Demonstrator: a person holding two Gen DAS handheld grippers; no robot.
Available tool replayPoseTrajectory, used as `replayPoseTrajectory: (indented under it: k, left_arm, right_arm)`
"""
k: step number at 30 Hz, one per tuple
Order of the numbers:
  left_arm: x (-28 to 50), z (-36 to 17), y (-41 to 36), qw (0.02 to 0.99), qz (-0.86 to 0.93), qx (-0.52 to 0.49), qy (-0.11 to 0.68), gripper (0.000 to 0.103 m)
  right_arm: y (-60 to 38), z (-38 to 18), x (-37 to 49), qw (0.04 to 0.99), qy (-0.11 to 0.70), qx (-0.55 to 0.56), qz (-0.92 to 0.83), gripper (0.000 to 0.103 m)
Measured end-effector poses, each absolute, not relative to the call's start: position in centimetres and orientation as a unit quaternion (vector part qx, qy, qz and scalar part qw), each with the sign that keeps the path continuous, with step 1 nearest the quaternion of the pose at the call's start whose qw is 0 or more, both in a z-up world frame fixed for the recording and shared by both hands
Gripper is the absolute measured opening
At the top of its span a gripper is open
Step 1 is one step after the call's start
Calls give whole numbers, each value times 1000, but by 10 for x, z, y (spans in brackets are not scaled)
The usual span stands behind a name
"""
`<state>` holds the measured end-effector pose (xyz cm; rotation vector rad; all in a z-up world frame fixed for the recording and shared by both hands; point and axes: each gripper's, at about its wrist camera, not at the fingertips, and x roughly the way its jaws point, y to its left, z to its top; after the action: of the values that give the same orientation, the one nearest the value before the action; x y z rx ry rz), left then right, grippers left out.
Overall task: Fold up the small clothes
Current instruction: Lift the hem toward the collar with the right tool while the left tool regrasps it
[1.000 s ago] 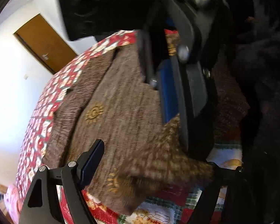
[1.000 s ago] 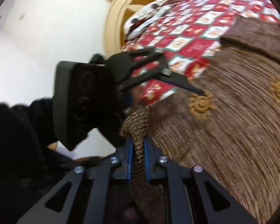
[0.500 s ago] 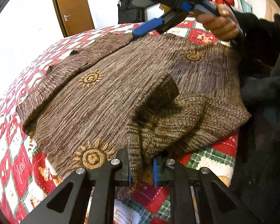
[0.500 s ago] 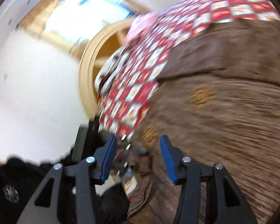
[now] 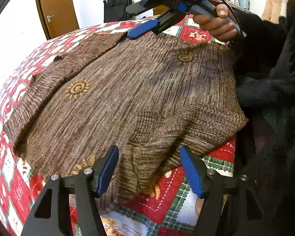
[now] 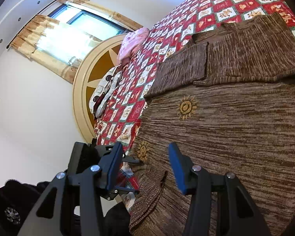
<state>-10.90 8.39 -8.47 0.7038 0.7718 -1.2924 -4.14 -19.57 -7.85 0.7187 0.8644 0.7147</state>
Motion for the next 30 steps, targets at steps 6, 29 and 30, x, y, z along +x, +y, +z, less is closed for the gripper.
replayPoseTrajectory:
  k: [6, 29, 30]
  left_arm:
    - [-80, -68, 78, 689, -582, 265, 342, 66]
    - [-100, -101, 56, 642, -573, 303, 409, 35]
    - [-101, -102, 56, 640, -574, 308, 406, 34]
  right_arm:
    - [-191, -82, -40, 787, 405, 333, 326, 53]
    - [-198, -74, -52, 792, 397, 338, 318, 53]
    - [-199, -74, -52, 793, 397, 337, 316, 53]
